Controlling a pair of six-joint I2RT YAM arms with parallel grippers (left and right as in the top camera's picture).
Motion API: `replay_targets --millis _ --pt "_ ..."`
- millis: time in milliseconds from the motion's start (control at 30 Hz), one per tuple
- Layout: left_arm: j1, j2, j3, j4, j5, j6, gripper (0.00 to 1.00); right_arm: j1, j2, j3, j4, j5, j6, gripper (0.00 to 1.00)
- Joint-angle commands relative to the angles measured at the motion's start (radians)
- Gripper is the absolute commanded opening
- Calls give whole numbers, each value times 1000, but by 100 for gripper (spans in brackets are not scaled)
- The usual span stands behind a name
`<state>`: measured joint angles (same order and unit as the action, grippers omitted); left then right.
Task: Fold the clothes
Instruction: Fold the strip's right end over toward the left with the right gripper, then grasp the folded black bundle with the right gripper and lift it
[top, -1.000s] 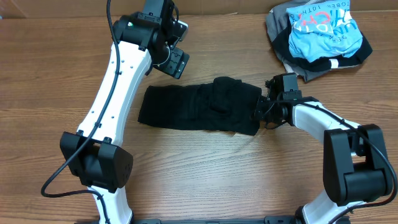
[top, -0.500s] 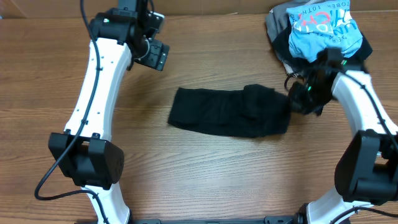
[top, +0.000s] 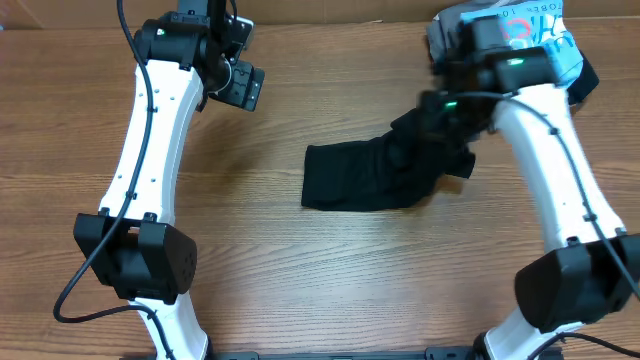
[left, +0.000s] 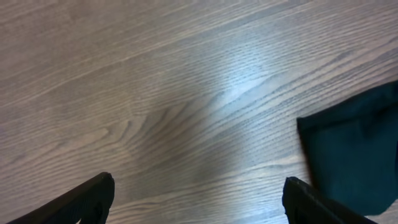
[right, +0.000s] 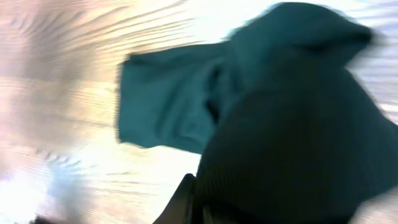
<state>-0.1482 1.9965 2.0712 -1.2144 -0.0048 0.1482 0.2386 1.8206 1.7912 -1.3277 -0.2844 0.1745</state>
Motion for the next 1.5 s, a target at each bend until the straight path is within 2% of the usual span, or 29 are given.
replay_targets --millis 0,167,367,600,833,867,900,1000,1067,1200,1267,1400,1467 --pt "19 -1 19 16 -6 -18 88 102 6 4 37 -5 40 4" --pt "71 0 19 55 -3 -60 88 253 90 4 139 2 66 4" --pt "139 6 18 74 -2 -60 88 364 248 4 224 -3 84 4" --pt "201 37 18 74 0 -104 87 411 384 4 318 -90 84 4" --pt "208 61 18 79 5 -104 85 415 390 51 325 -130 30 4" --pt "208 61 18 82 5 -104 85 417 388 79 303 -128 23 8" --pt "208 61 18 85 5 -104 85 419 387 109 279 -129 6 17" --pt "208 61 18 96 1 -104 85 423 385 243 163 -127 -21 54" --pt "209 61 18 99 0 -103 86 422 385 335 75 -120 -23 66" --pt "229 61 18 117 -10 -103 86 414 384 521 -110 -78 -20 70" --pt "243 61 18 127 -10 -103 86 397 384 567 -171 10 33 70" --pt "263 61 18 124 -10 -103 95 333 386 569 -276 245 194 78" --pt "267 61 18 120 -10 -103 98 293 387 541 -306 301 242 78"
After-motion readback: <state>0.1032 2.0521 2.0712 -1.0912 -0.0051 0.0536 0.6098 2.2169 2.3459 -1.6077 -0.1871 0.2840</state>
